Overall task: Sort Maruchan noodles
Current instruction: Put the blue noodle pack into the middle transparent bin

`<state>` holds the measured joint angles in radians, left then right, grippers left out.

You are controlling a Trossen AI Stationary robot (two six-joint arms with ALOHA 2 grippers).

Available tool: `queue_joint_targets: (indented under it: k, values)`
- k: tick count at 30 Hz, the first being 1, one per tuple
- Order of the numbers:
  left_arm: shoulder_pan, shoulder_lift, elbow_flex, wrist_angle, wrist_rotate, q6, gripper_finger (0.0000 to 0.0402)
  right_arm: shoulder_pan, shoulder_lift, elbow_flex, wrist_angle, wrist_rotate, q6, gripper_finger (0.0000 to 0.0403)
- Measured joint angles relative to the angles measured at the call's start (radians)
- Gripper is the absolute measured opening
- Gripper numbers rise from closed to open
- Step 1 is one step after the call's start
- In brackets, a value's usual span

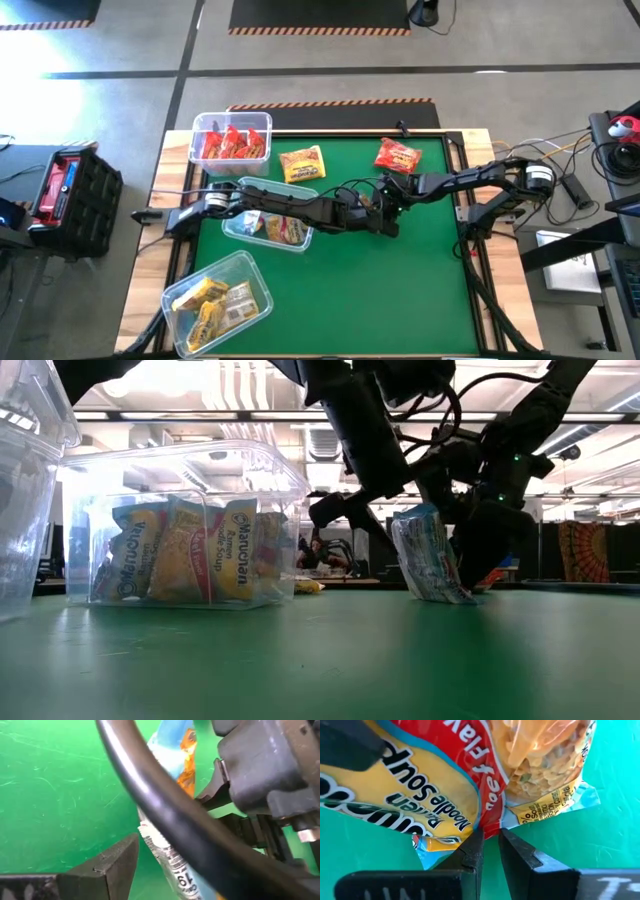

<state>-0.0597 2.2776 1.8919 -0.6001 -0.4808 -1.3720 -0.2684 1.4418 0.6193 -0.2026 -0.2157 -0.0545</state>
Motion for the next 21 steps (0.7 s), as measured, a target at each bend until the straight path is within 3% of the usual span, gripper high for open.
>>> queue_joint_targets:
  k: [10,21]
  values:
    - [0.0,0.0,0.003,0.002,0.0,0.027,0.0193,0.0,0.0,0.0,0.022,-0.001,-0.034,0.0054]
    - [0.002,-0.002,0.004,-0.003,0.015,0.036,0.0096,0.0,-0.014,0.0,0.027,0.003,-0.035,0.0054]
